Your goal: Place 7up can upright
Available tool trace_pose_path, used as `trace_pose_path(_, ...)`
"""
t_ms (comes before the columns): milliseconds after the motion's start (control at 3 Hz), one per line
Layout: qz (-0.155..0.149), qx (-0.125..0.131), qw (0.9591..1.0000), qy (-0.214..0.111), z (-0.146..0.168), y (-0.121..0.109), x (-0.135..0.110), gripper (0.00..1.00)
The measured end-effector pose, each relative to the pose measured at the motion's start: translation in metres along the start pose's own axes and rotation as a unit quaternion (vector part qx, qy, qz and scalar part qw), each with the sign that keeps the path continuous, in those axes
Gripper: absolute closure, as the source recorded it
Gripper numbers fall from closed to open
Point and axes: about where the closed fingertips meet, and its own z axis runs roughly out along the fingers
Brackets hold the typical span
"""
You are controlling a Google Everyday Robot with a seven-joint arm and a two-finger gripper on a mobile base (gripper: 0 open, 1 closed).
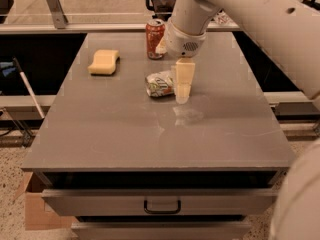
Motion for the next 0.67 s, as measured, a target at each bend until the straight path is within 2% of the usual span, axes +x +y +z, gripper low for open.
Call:
trace_pose_path(333,-0.002,-0.021,0.9998,-0.003,0.016,-0.009,-0.003,0.0)
trace_pose_path(667,-0.003,-0.037,0.9993,-0.001,0.03,-0.017,-0.005,0.15)
